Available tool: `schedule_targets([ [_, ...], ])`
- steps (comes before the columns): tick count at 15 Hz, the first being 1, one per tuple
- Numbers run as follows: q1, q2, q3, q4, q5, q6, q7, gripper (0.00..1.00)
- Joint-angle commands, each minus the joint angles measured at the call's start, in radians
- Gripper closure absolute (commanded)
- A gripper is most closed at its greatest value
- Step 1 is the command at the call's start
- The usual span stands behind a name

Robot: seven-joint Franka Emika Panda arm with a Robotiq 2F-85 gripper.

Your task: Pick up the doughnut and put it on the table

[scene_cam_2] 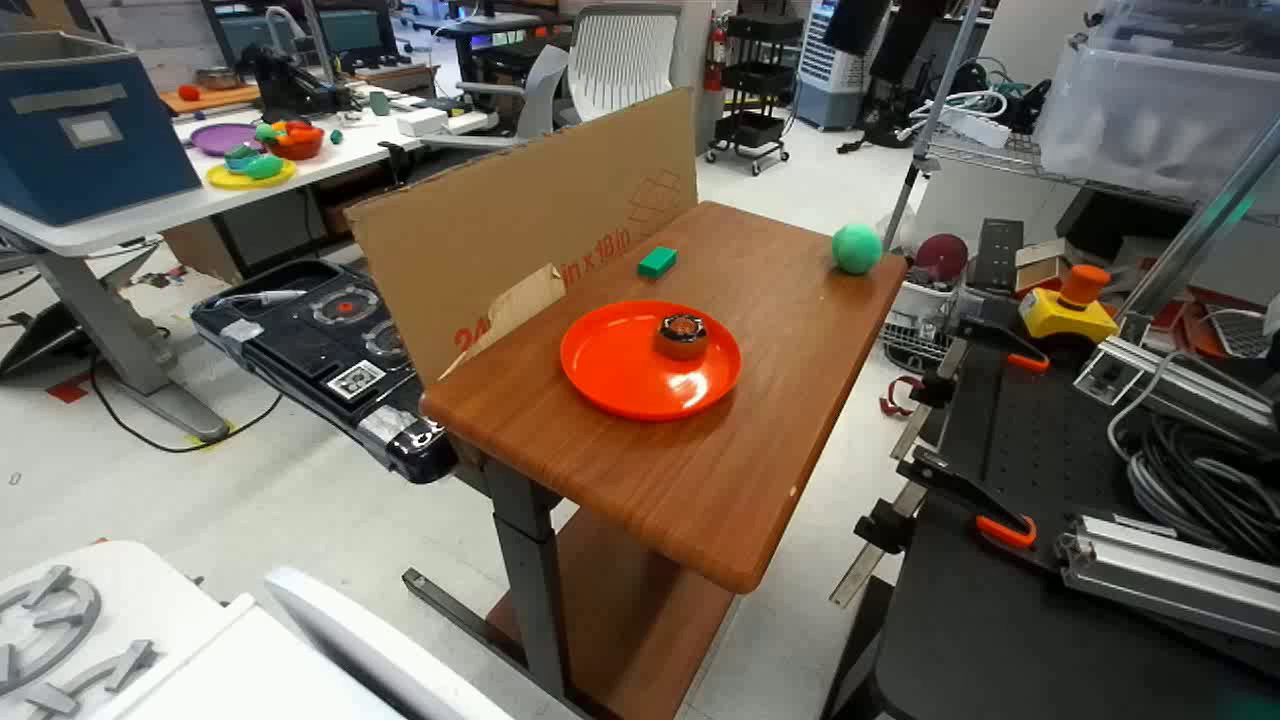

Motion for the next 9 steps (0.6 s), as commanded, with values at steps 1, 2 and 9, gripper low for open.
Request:
schedule_targets([
  [1,-0.008,0.0,0.007,0.002,0.002,-0.003,-0.001,0.0],
  [2,-0.008,0.0,0.007,0.002,0.002,-0.003,-0.001,0.0],
  [9,-0.091,0.256,-0.005,0.183,-0.151,-0.007,0.109,0.0],
])
